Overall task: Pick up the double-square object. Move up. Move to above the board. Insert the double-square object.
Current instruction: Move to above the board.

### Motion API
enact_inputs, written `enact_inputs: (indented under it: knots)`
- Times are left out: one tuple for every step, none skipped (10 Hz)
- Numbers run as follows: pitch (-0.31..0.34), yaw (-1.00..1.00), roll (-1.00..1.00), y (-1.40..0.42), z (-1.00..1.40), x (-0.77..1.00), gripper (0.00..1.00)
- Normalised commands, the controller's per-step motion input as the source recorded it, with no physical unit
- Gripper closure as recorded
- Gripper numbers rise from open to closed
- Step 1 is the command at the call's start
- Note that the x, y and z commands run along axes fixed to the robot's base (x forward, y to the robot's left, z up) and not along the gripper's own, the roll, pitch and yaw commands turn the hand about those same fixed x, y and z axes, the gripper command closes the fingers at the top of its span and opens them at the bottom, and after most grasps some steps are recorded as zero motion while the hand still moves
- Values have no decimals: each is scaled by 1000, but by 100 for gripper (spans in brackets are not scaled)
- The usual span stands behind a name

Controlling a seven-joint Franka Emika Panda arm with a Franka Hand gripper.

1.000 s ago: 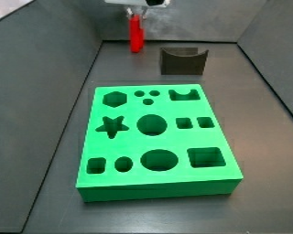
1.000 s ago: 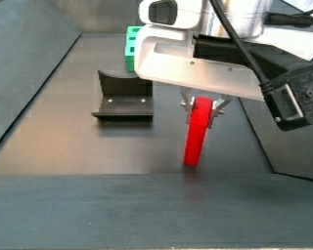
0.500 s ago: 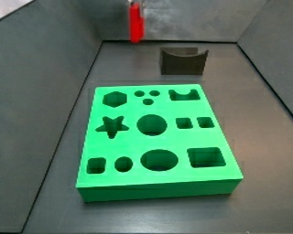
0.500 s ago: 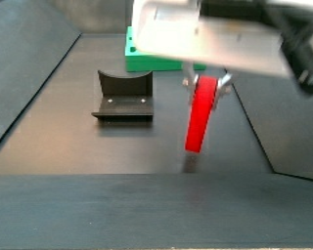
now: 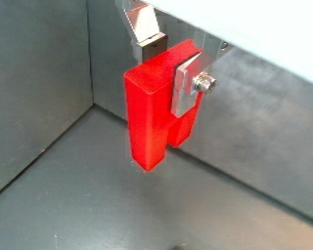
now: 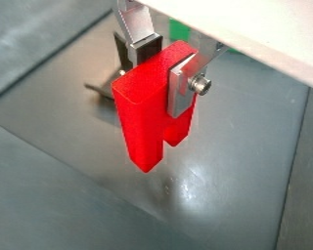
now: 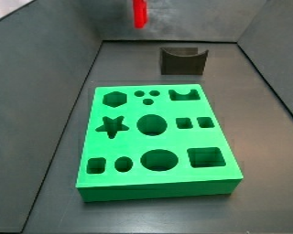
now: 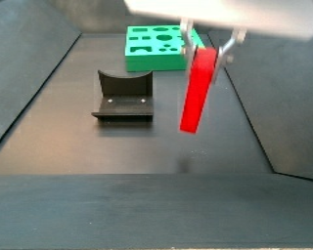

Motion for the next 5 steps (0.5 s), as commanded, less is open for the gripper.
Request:
enact_inputs:
  knots:
    - [-64,48,-5,-62,1000,54,100]
    - [-8,26,-23,-56,1000,51,100]
    - [15,19,-30,-46,937,47,100]
    - [51,11,-41,-24,699,37,100]
    - [65,9,-45,-12,524,31,100]
